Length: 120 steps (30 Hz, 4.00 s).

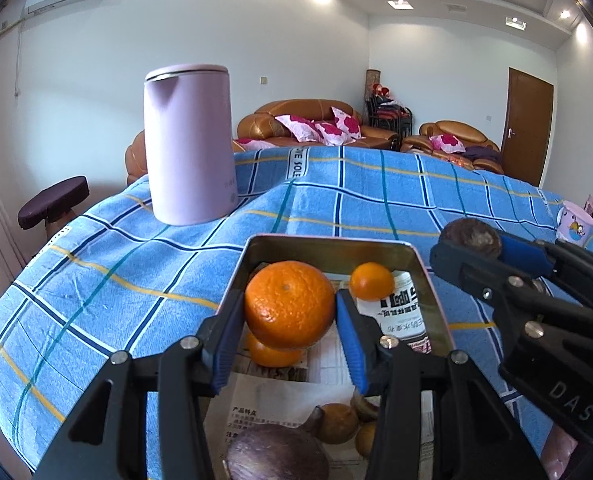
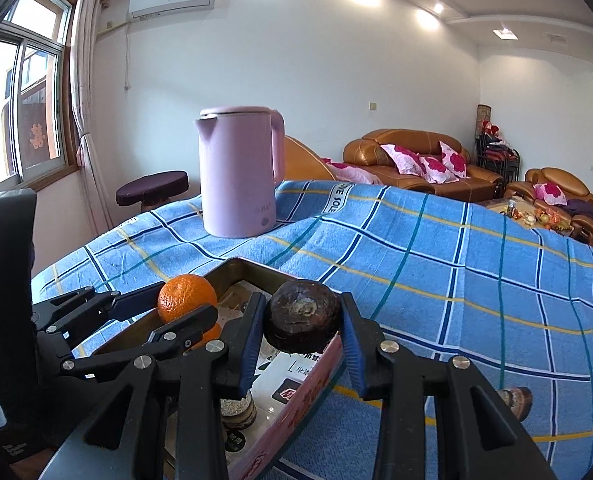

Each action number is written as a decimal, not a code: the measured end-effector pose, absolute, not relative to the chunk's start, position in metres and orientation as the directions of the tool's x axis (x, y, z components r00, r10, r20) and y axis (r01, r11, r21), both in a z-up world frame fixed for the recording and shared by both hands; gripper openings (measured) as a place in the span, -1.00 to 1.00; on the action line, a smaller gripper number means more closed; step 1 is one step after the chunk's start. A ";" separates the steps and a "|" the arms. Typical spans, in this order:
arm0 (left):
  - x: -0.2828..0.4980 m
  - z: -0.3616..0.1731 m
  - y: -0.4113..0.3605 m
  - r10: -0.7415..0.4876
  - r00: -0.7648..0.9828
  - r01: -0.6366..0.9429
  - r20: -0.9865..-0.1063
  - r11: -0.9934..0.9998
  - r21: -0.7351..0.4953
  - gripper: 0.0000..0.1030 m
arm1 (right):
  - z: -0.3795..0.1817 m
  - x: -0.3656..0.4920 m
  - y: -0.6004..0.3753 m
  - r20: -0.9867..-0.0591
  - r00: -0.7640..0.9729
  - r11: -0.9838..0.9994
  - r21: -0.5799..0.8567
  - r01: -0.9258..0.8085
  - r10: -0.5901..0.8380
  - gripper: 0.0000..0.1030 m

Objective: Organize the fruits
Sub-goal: 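Carry the orange and chocolate cake over the tin with both tools, then lower the orange into the tin and open the left tool while the right tool releases the cake, then grasp the brown chocolate cake with the left tool while the right tool grasps a layered cake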

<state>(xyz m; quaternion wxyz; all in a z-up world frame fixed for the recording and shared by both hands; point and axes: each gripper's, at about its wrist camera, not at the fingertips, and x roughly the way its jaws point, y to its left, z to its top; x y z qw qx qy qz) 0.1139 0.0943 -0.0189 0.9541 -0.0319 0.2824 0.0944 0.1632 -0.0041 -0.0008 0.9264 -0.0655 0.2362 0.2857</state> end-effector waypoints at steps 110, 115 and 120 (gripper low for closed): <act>0.184 -0.038 -0.065 -0.095 0.723 0.119 -0.685 0.993 -0.011 -0.43 | -0.026 0.191 -0.197 -0.576 0.798 0.984 0.093 -0.152 0.177 0.42; 0.182 -0.035 -0.060 -0.075 0.738 0.098 -0.671 0.995 -0.004 -0.43 | -0.032 0.203 -0.178 -0.621 0.756 0.976 0.066 -0.209 0.204 0.42; 0.182 -0.035 -0.049 -0.075 0.738 0.067 -0.671 0.997 -0.038 -0.43 | -0.038 0.211 -0.168 -0.660 0.719 0.968 0.055 -0.245 0.219 0.42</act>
